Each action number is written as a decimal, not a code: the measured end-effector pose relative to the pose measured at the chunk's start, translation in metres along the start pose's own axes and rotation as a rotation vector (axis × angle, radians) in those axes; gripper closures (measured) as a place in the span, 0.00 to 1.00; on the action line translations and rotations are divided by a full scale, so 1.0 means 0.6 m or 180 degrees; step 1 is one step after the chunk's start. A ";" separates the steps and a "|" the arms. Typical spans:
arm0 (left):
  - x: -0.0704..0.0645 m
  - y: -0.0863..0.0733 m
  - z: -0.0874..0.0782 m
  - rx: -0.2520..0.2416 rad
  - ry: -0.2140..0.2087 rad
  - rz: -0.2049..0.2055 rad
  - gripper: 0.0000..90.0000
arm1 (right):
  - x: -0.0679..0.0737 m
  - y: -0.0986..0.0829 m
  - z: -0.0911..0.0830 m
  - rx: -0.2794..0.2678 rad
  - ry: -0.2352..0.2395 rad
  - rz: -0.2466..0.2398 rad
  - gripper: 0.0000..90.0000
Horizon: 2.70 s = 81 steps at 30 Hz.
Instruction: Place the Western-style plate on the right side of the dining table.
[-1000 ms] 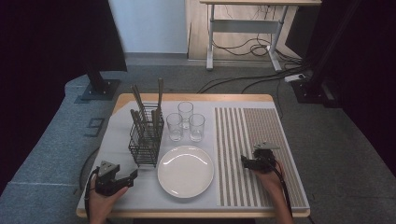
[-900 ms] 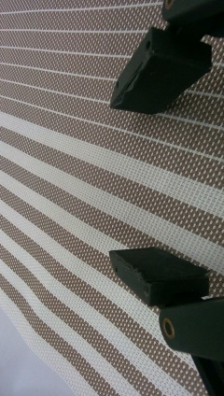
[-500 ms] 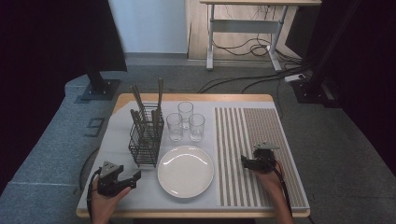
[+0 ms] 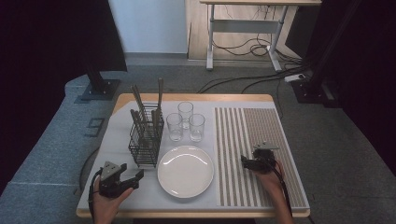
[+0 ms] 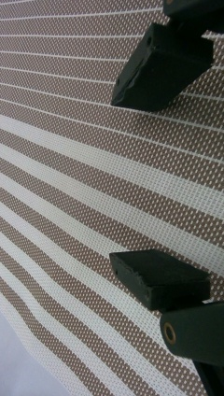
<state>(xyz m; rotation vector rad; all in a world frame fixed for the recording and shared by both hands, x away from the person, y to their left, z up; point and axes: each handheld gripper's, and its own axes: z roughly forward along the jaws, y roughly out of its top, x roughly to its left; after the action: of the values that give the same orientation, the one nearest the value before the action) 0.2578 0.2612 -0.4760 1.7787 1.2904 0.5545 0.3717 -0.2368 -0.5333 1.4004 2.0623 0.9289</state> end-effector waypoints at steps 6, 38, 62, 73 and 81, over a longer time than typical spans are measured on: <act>-0.007 0.004 -0.005 0.0005 -0.0029 0.0026 0.27 | 0.000 0.000 0.000 0.0001 0.0002 0.0003 0.23; -0.050 0.007 0.012 0.0037 -0.0132 0.0225 0.28 | -0.002 0.000 0.001 0.0009 0.0024 0.0024 0.24; -0.119 -0.012 0.073 0.0302 -0.0466 0.0443 0.27 | -0.002 0.000 0.001 0.0009 0.0011 0.0031 0.24; -0.122 -0.019 0.088 0.0343 -0.0404 0.0441 0.27 | -0.002 0.000 0.001 0.0011 0.0024 0.0038 0.24; -0.117 -0.022 0.091 0.0351 -0.0371 0.0443 0.27 | -0.002 0.000 0.001 0.0011 0.0025 0.0038 0.24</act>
<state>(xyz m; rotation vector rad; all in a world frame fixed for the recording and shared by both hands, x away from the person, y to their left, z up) 0.2659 0.1776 -0.5081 1.9732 1.1426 0.4563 0.3726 -0.2379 -0.5335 1.4145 2.0643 0.9375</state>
